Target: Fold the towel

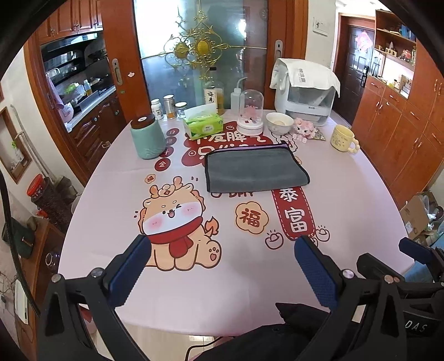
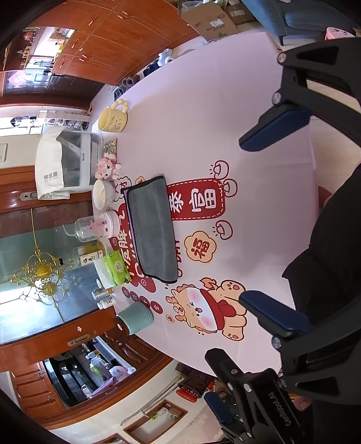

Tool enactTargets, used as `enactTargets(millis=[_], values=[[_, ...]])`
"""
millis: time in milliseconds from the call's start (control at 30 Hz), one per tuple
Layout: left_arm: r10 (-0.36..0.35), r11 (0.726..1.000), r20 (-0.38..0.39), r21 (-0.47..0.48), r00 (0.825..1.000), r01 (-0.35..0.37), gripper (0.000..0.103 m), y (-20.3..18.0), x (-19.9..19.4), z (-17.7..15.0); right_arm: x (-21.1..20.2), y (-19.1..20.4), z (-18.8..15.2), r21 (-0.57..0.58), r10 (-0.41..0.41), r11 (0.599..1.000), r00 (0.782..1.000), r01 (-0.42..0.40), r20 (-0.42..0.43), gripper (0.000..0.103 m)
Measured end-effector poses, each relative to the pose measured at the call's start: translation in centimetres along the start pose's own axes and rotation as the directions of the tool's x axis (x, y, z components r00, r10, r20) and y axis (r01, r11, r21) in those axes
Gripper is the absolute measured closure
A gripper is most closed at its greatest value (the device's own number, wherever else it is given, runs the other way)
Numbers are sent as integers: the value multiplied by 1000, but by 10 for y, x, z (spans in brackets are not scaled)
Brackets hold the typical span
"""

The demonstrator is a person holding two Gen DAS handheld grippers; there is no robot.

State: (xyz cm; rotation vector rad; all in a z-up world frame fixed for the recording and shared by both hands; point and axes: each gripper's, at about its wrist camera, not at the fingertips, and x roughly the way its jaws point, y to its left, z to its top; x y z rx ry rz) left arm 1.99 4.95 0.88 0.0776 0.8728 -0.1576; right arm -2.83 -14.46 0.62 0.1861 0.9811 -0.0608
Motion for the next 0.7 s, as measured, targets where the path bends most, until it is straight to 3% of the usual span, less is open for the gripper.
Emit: enactTargets(millis=[700], values=[[-14, 1000, 0, 22, 1000, 14, 0, 2, -1, -1, -5, 0, -7, 26, -18, 1000, 1000, 18, -6, 2]])
